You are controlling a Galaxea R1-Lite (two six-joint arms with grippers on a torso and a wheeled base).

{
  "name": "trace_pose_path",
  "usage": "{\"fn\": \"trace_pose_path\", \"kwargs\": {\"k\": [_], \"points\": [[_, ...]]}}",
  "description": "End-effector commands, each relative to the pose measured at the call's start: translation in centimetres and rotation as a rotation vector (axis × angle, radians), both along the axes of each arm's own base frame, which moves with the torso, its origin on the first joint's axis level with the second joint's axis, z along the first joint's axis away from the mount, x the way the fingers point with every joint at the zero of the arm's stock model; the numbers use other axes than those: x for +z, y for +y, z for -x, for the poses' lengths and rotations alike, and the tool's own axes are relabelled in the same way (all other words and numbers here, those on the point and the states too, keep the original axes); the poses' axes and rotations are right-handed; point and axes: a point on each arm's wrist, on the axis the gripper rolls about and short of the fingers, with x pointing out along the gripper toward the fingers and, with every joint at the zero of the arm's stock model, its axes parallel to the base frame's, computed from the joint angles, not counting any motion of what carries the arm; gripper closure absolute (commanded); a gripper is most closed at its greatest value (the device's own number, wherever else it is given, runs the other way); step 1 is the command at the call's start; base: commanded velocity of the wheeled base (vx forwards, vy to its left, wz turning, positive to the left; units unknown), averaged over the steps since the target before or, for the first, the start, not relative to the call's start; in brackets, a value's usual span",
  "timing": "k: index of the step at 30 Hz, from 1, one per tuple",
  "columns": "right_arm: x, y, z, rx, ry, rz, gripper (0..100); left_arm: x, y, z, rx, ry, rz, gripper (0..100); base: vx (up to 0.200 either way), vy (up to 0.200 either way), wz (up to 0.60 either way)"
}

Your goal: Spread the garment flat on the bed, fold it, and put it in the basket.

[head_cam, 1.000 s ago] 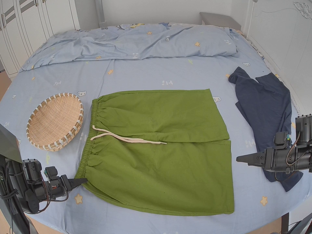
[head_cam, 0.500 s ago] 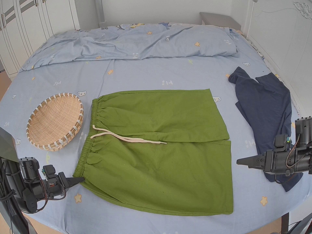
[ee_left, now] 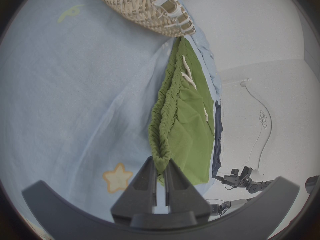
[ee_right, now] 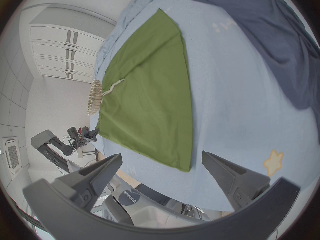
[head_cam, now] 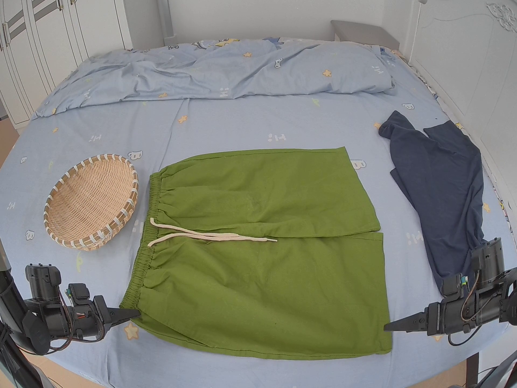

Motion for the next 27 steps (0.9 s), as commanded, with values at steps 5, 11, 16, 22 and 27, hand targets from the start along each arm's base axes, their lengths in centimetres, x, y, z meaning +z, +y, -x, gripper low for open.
{"fn": "trace_pose_path", "kwargs": {"k": [5,11,16,22,27], "points": [[-3.3,0.0,0.5,0.022,0.119,0.034,0,0.2,-0.2,1.3,-0.050,0.003,-0.049,100,0.000,0.000,0.00],[-5.1,0.0,0.8,0.034,0.135,0.039,0,-0.1,-0.4,1.5,-0.080,0.008,-0.070,100,0.000,0.000,0.00],[-4.9,0.1,0.8,0.059,0.060,-0.015,0,-0.1,-0.4,1.5,-0.080,0.008,-0.070,100,0.000,0.000,0.00],[-4.8,0.5,1.5,0.098,0.007,-0.037,0,-0.1,-0.3,1.5,-0.074,0.005,-0.071,100,0.000,0.000,0.00],[-4.6,1.1,1.9,0.135,-0.003,-0.045,0,0.0,-0.3,1.5,-0.077,0.002,-0.071,100,0.000,0.000,0.00]]}}
